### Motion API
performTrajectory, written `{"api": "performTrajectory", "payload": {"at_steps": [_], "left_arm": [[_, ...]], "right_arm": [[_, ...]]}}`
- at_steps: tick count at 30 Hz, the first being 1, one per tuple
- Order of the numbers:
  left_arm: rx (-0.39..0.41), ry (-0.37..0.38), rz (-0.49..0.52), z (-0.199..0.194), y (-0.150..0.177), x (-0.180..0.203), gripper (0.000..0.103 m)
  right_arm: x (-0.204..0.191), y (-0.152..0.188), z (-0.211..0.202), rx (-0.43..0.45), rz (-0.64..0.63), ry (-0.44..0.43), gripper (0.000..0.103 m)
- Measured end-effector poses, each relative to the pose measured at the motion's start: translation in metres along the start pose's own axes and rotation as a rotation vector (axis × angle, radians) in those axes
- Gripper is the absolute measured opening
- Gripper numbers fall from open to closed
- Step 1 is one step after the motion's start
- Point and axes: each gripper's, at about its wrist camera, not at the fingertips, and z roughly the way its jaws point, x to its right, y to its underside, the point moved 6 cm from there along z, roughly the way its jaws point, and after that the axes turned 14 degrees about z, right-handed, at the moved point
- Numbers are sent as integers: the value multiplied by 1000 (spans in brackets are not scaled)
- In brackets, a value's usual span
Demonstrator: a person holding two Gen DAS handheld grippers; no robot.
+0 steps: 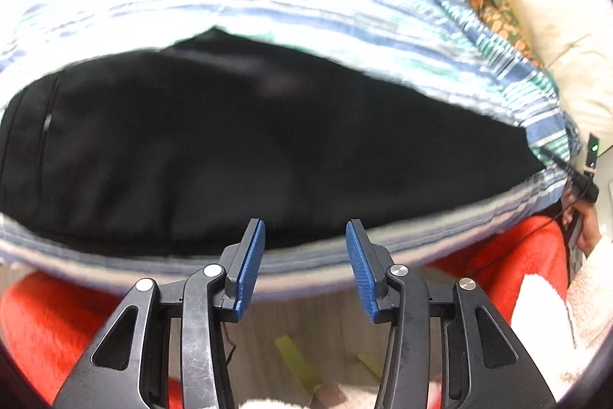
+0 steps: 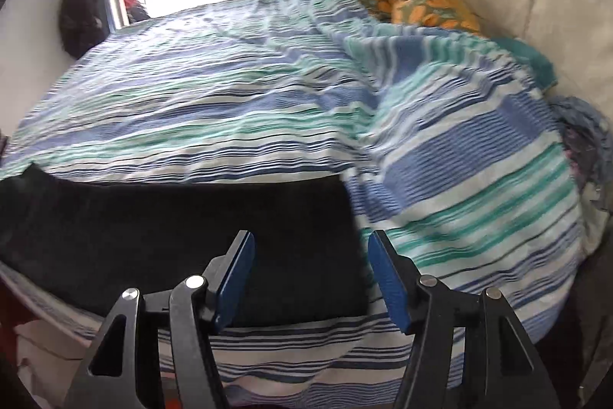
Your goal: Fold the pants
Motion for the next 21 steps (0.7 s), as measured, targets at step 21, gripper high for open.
{"api": "performTrajectory", "payload": {"at_steps": [21], "left_arm": [[-39,-92,139,62,-52,23,61]], "right_arm": [[9,23,61,-195,58,75,61]]}}
